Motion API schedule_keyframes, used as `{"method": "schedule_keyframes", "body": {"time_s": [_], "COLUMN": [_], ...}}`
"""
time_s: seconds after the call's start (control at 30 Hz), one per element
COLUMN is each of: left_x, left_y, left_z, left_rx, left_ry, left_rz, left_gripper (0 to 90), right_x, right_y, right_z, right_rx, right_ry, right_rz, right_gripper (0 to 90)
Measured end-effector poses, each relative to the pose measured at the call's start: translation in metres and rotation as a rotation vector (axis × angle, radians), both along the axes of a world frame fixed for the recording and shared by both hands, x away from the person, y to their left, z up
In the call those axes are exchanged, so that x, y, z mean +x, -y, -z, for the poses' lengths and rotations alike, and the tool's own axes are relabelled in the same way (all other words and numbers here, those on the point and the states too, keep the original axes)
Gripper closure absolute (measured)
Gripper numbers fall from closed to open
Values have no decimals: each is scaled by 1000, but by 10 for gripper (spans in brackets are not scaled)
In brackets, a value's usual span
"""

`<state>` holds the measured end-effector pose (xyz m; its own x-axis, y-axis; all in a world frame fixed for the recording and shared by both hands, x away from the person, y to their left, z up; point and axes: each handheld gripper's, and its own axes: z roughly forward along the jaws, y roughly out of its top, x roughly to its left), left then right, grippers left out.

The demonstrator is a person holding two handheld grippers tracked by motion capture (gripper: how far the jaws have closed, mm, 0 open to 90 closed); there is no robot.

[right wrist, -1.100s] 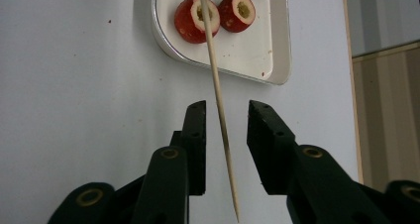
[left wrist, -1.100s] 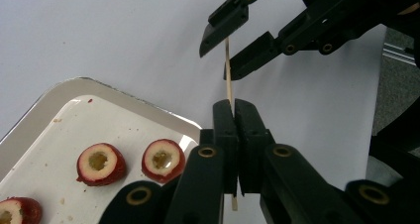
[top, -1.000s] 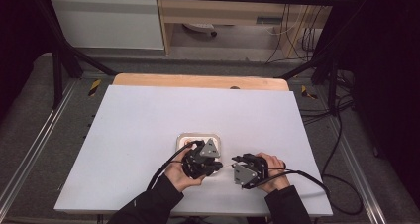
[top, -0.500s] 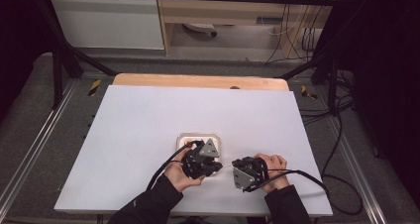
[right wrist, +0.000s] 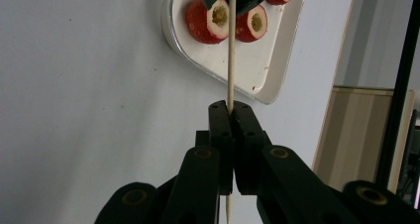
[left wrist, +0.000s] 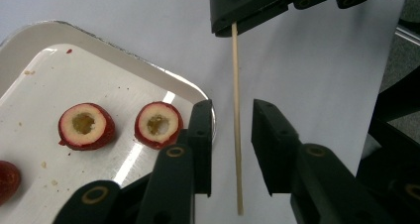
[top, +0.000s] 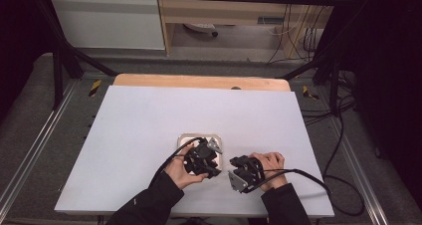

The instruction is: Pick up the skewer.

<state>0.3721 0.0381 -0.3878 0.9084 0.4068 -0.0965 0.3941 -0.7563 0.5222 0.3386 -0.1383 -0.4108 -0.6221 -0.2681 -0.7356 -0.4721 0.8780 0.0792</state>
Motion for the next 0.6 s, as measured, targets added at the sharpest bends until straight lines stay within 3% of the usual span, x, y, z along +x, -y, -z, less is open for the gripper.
{"method": "schedule_keyframes", "body": {"time_s": [0.17,0.47,0.6], "left_x": [0,0,-1], "left_y": [4,11,12], "left_z": [3,7,7], "left_rx": [47,85,98], "left_ry": [-6,-10,-1], "left_rz": [5,-2,-13], "left_gripper": [827,878,885], "right_x": [0,-2,-3], "right_y": [-6,-13,-13], "right_z": [0,2,2], "right_rx": [-50,-119,-112], "right_ry": [23,52,49], "right_rz": [-17,-49,-42], "right_gripper": [889,888,886]}}
